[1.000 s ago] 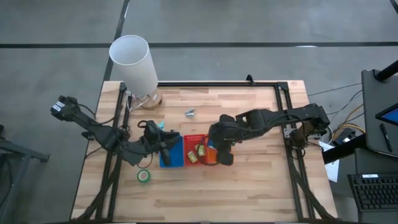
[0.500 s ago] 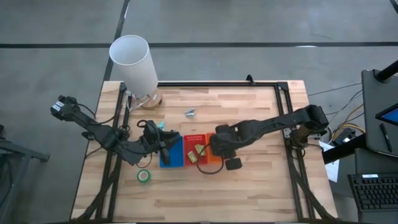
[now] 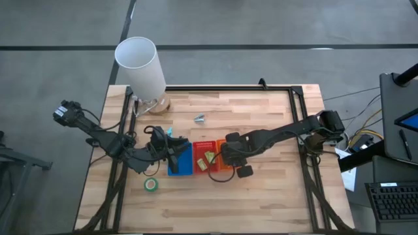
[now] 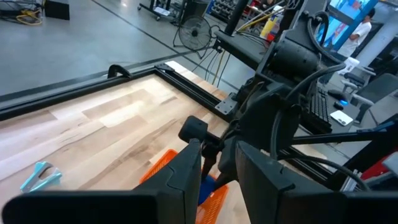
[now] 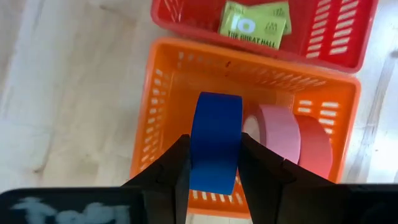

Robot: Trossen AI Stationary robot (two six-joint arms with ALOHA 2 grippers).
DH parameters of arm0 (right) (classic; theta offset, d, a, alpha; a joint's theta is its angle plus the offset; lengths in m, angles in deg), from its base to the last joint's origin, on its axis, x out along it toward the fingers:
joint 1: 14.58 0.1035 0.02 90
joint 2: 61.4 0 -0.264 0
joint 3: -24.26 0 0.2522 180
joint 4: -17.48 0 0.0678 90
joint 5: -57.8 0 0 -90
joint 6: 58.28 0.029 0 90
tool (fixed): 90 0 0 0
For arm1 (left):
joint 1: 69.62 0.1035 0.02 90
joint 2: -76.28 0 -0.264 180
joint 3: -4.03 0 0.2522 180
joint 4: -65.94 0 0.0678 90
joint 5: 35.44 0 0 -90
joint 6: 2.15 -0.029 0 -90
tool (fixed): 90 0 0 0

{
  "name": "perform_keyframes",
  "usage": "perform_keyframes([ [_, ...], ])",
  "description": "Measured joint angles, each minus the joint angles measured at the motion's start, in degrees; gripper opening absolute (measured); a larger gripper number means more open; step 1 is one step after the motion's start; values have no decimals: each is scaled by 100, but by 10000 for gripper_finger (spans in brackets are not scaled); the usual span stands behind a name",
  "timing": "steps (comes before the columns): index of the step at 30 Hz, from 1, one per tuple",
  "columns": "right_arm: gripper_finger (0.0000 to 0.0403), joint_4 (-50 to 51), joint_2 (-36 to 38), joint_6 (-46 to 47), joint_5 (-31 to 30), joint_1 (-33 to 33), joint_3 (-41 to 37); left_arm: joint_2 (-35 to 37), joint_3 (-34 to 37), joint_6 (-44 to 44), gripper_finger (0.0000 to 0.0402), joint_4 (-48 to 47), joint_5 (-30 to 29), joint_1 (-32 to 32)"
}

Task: Pick and place Stapler, Stapler remover, tape
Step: Put the blue tape into the orange bin, then put the green tape into the orange bin

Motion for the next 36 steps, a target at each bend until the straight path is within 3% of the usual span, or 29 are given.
perform_keyframes([
  [28,160,-368,14,-219,-348,-90,-257,0,2,85,104,-3,9,-4],
  [32,164,21,38,-182,-460,-99,7,0,2,370,104,-128,315,-3],
  [36,166,441,59,48,-452,-90,400,0,2,1288,104,-947,894,-7],
])
